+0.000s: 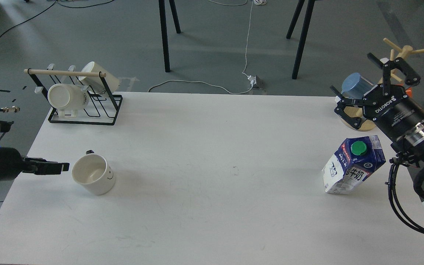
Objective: Place cup and milk with both arms
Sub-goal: 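Insert the left gripper into the white mug and close on its rim, then lift the white mug with the left gripper and carry it toward the table center, then set the white mug upright on the table and open the left gripper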
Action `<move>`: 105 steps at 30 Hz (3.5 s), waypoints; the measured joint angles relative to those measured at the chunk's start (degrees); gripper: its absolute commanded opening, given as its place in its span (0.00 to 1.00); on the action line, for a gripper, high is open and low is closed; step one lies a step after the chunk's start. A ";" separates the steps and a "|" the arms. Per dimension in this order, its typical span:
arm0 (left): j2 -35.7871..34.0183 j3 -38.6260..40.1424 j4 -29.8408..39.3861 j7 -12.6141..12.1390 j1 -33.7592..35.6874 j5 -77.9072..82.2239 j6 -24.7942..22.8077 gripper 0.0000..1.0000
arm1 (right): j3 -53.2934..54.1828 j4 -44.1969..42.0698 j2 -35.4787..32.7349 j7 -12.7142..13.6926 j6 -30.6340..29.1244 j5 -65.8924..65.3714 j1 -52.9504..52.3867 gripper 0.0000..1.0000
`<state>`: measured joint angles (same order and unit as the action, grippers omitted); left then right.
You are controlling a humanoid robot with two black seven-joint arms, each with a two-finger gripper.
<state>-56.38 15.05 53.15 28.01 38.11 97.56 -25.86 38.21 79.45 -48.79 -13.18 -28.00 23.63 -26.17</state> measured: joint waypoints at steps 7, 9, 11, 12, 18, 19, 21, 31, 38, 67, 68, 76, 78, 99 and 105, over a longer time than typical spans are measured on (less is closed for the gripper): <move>4.18 -0.02 -4.06 -0.01 0.00 0.00 -0.42 0.99 | -0.07 0.04 -0.23 0.00 0.00 0.02 0.41 0.98; 5.23 -0.01 -5.04 0.00 0.05 0.00 -0.50 0.99 | -0.07 0.04 -0.30 0.00 0.00 0.02 0.47 0.98; 5.98 0.01 -6.03 -0.01 0.17 0.00 -0.65 0.98 | -0.07 0.05 -0.38 0.00 0.00 0.02 0.54 0.98; 6.39 0.03 -6.55 -0.01 0.23 -0.02 -0.71 0.97 | -0.06 0.06 -0.39 0.00 0.00 0.02 0.60 0.98; 9.05 -0.09 -9.85 -0.01 0.53 -0.08 -0.85 0.91 | 0.10 0.09 -0.44 0.00 0.00 0.02 0.91 0.98; 9.58 -0.13 -10.37 -0.01 0.53 -0.08 -0.85 0.90 | 0.10 0.10 -0.44 0.00 0.00 0.02 0.93 0.98; 10.59 -0.14 -11.07 -0.01 0.53 -0.10 -0.84 0.84 | 0.11 0.10 -0.44 0.00 0.00 0.02 0.94 0.98; 12.24 -0.17 -11.84 -0.01 0.23 -0.02 0.03 0.00 | 0.11 0.02 -0.51 0.00 0.00 0.02 1.00 0.98; 12.85 -0.22 -10.70 -0.01 0.45 -0.06 1.70 0.00 | 0.04 0.01 -0.52 -0.01 0.00 0.02 1.94 0.98; 36.88 0.17 -4.35 -0.01 12.87 4.27 -2.15 0.01 | 4.72 -0.66 0.08 -0.46 0.00 0.84 2.80 0.98; 37.70 0.17 -4.79 -0.01 12.54 4.54 -2.15 0.01 | 4.81 -0.77 0.08 -0.46 0.00 0.85 2.80 0.98; 39.42 0.25 -5.69 -0.01 11.59 4.96 -2.15 0.10 | 4.95 -1.20 -0.06 -0.46 0.00 0.84 2.80 0.98; 39.27 0.48 -5.69 -0.01 11.55 4.75 -2.15 0.13 | 4.95 -1.22 -0.07 -0.46 0.00 0.83 2.80 0.98; 38.63 1.92 -4.10 -0.01 9.28 2.94 -2.14 0.75 | 4.77 -1.88 -0.26 -0.44 0.00 0.86 3.05 0.98; 35.19 4.83 -4.83 -0.01 9.04 -6.88 -2.14 0.87 | 4.89 -1.72 -0.21 -0.44 0.00 1.15 3.01 0.98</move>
<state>-21.20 19.88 48.32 28.00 47.15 90.68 -28.00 43.10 77.73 -49.00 -13.62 -28.00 24.77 -23.16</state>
